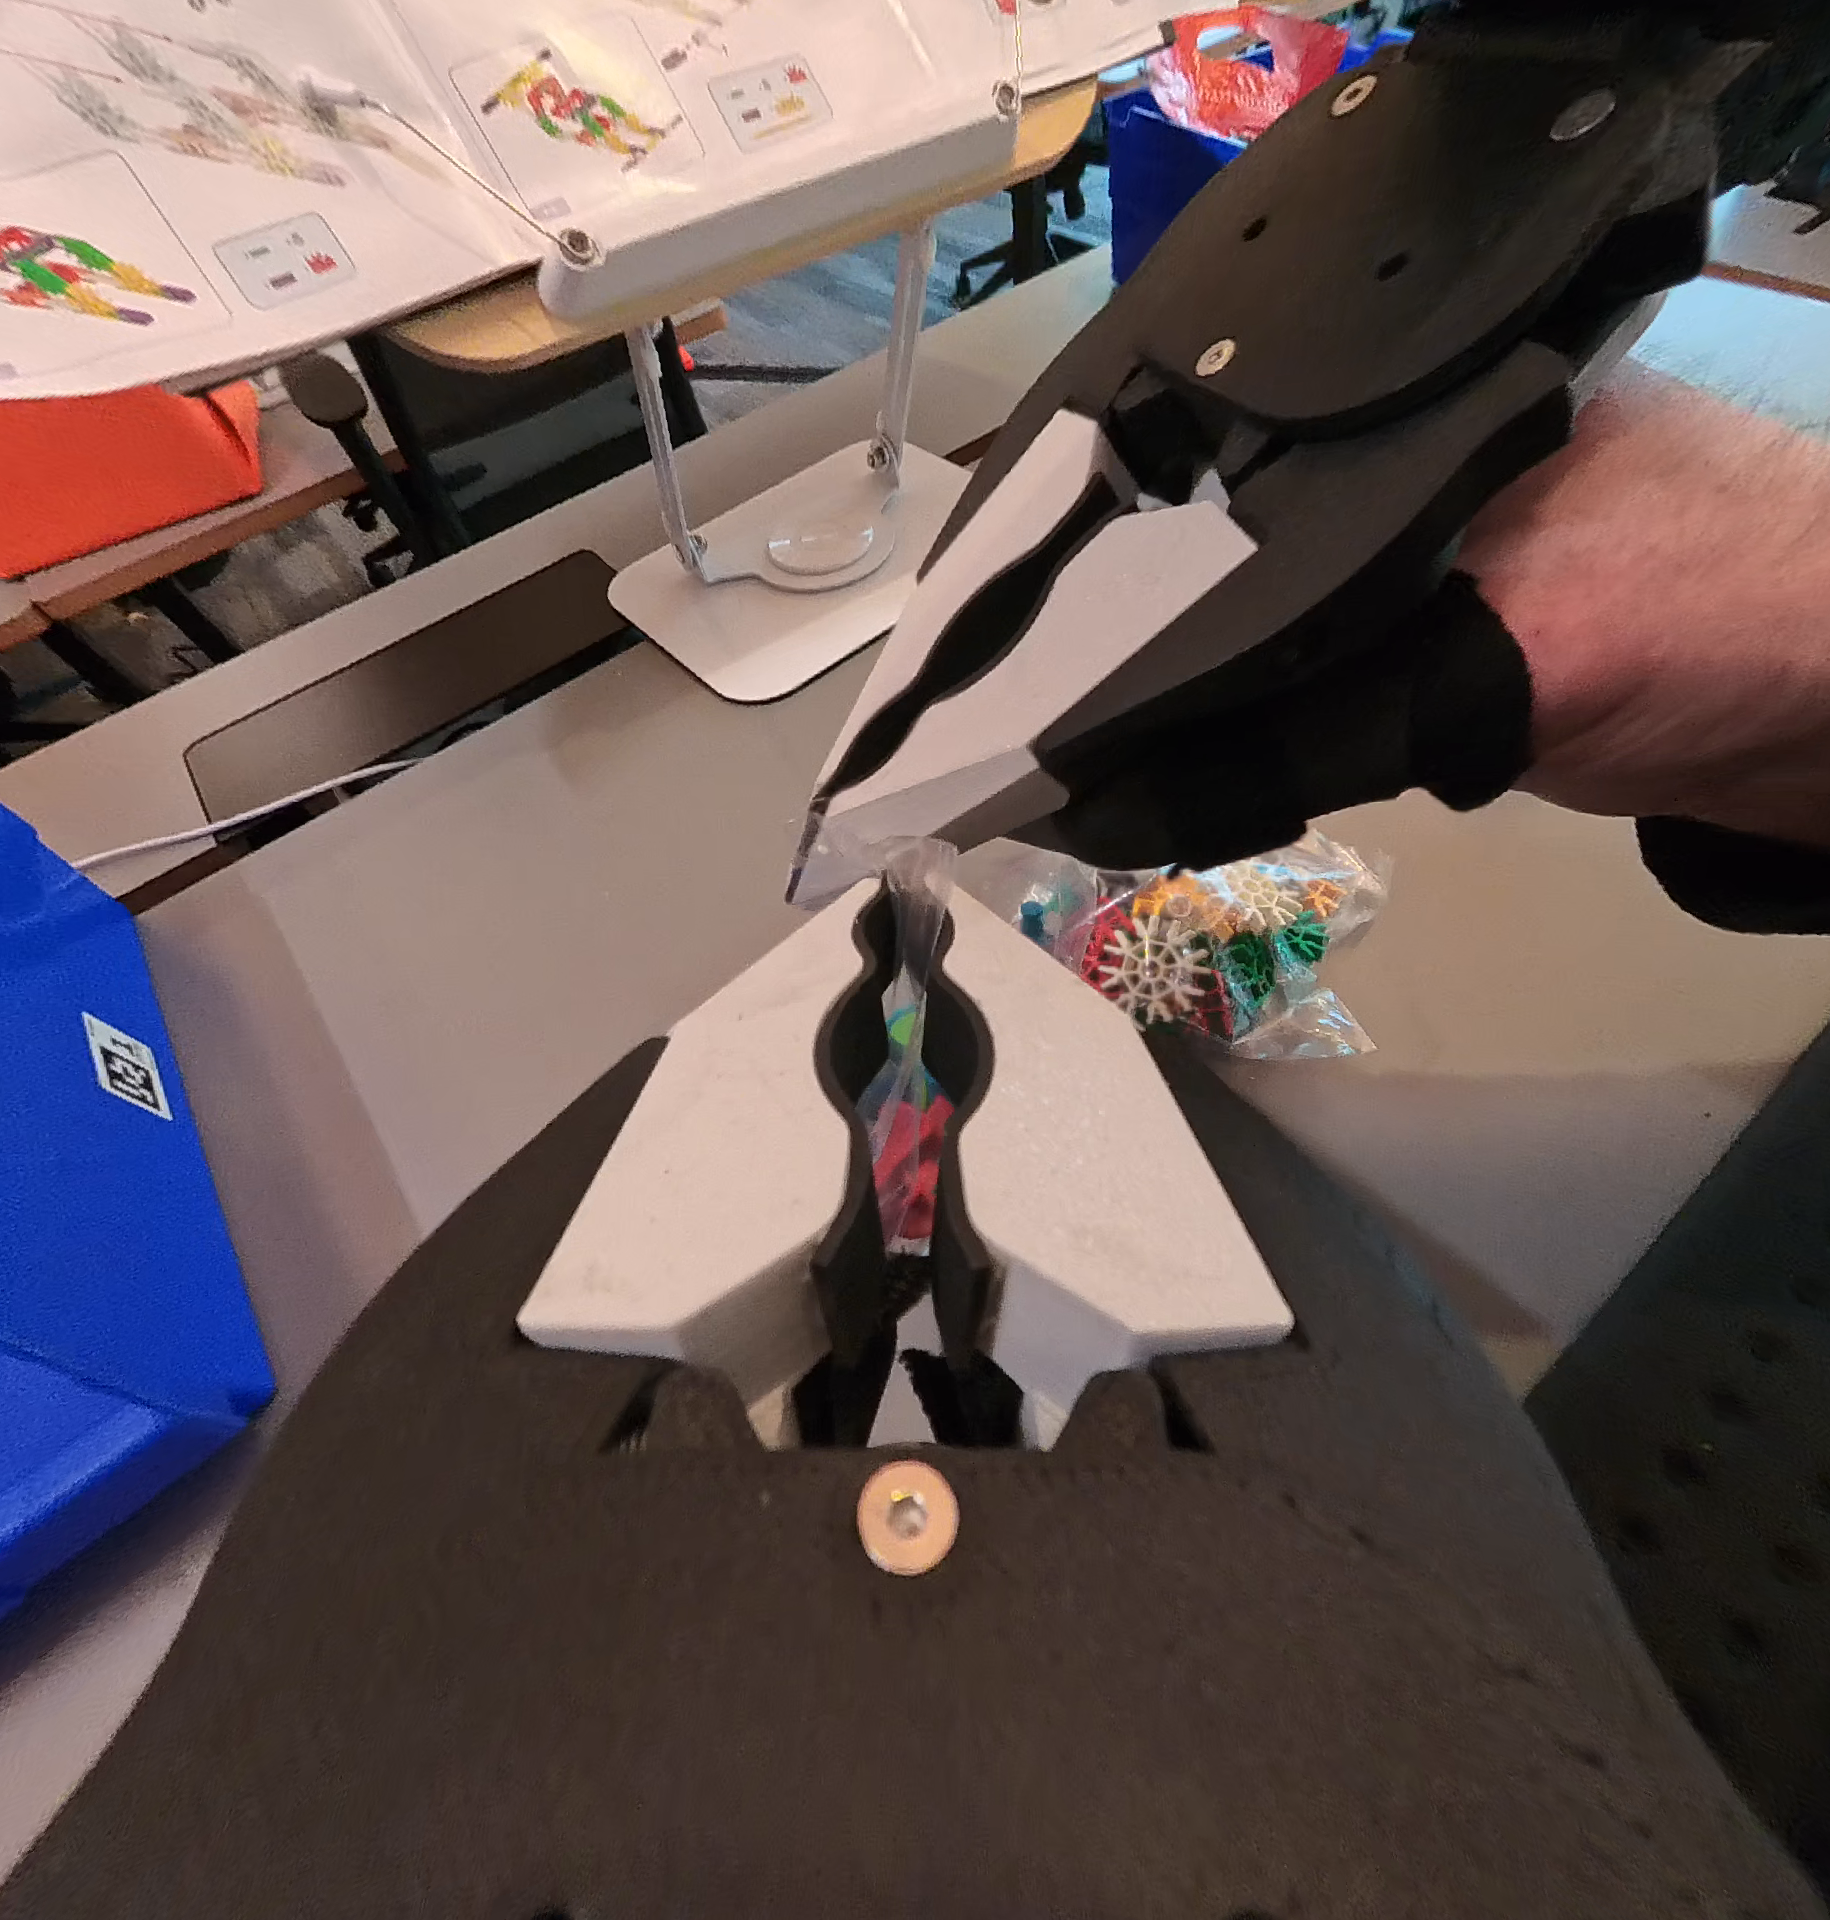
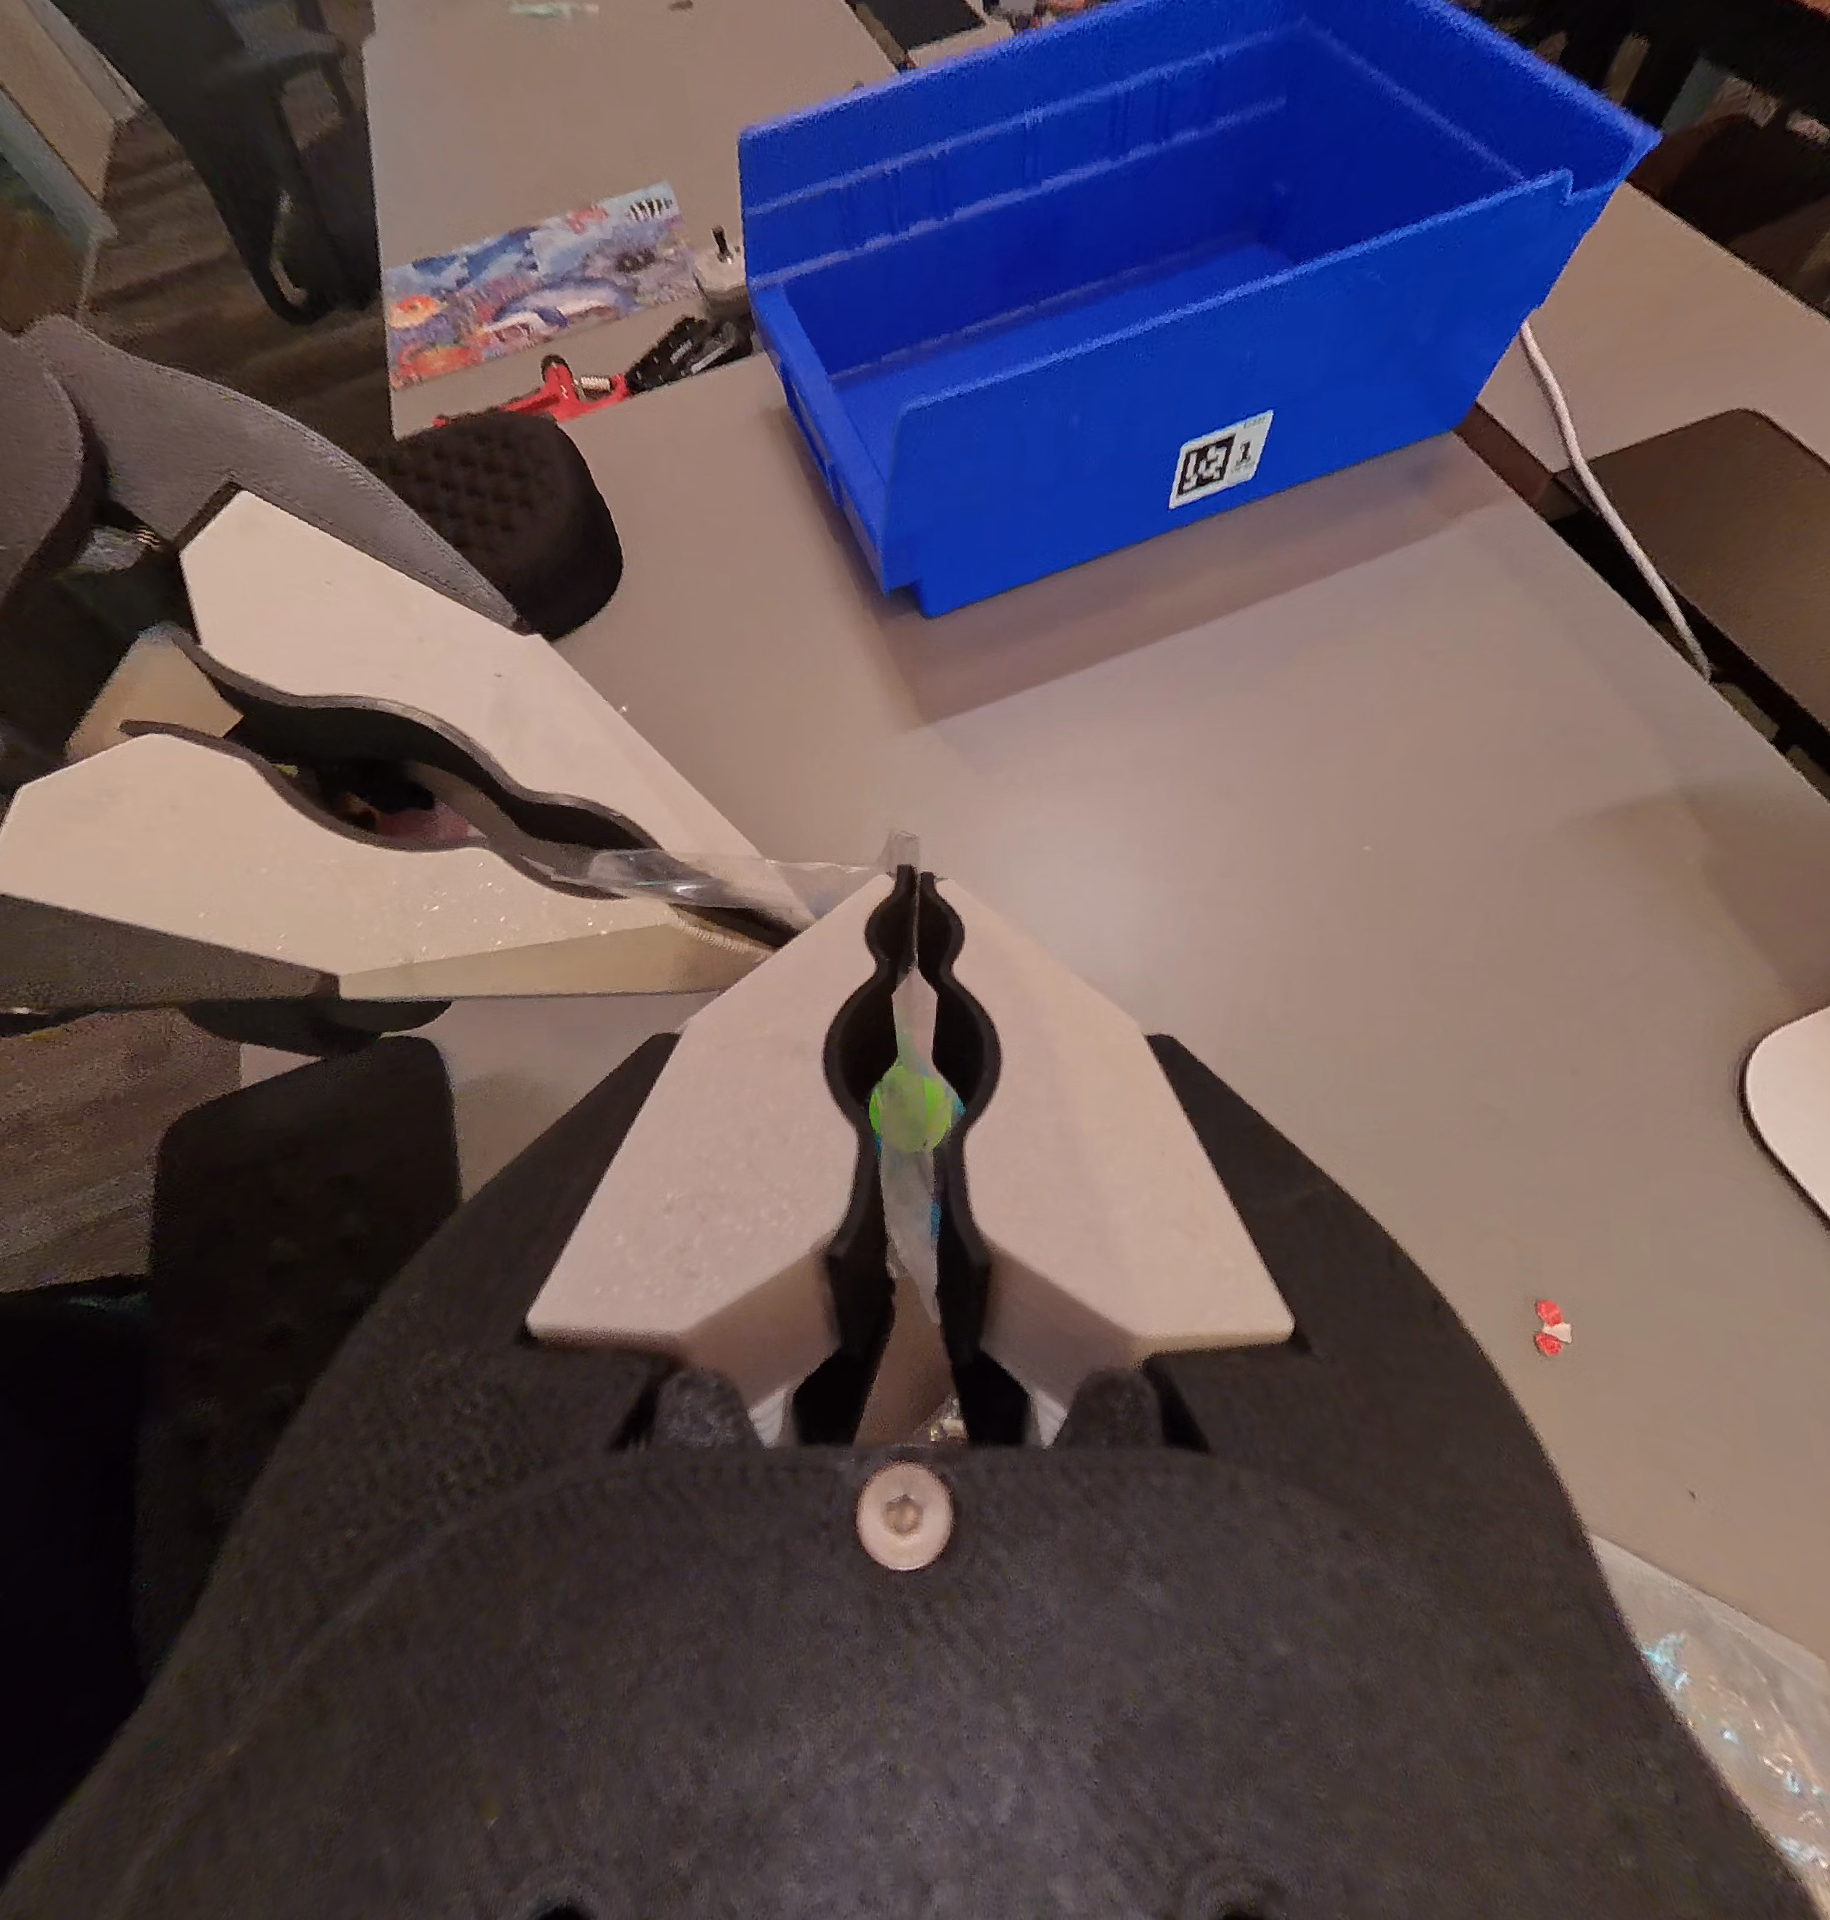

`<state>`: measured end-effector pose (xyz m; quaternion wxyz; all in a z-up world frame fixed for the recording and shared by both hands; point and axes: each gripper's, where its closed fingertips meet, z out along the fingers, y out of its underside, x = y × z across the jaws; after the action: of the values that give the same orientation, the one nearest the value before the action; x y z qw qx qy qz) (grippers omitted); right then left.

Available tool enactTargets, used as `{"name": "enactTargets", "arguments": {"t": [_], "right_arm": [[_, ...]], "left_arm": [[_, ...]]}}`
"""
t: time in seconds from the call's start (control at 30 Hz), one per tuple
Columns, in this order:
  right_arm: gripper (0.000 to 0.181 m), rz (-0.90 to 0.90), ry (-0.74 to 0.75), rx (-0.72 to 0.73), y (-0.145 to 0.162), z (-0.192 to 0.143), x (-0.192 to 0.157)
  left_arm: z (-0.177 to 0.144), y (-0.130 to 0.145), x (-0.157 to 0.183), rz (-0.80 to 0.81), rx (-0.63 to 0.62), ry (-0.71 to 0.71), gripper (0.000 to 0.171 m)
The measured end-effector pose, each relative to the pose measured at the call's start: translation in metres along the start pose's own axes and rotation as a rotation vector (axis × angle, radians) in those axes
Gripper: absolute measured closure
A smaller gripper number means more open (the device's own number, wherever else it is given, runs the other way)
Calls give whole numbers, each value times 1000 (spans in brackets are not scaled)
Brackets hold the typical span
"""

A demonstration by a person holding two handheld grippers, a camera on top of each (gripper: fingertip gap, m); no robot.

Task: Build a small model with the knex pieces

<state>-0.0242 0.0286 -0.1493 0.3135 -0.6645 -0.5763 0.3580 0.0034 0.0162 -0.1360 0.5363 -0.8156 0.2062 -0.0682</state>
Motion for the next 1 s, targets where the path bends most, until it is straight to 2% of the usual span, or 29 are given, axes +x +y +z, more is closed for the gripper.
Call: {"name": "enactTargets", "arguments": {"t": [0.23,0.37,0.47,0.53,0.6,0.73,0.83,0.9,0.93,1.0], "right_arm": [[181,12,-14,-59,18,17,8],[181,17,-27,-91,28,30,11],[181,94,-75,-58,29,33,16],[181,117,-123,-29,28,30,16],[181,136,-194,0,26,28,9],[181,184,-259,18,26,27,12],[181,225,-356,24,25,19,13],[181,209,-399,3,26,17,11],[181,199,-420,-10,27,16,9],[181,188,-410,-18,26,18,12]], "left_arm": [[11,15,6,39,-54,18,171],[15,27,5,-15,-47,55,171],[9,30,-14,-216,43,100,171],[4,42,-45,-305,48,37,171],[3,45,-50,-461,69,144,171],[5,42,-51,-477,89,224,171],[7,42,-47,-443,36,307,130],[14,45,-33,-404,-25,387,123],[19,47,-28,-378,-54,406,129],[26,53,-22,-339,-92,434,171]]}}
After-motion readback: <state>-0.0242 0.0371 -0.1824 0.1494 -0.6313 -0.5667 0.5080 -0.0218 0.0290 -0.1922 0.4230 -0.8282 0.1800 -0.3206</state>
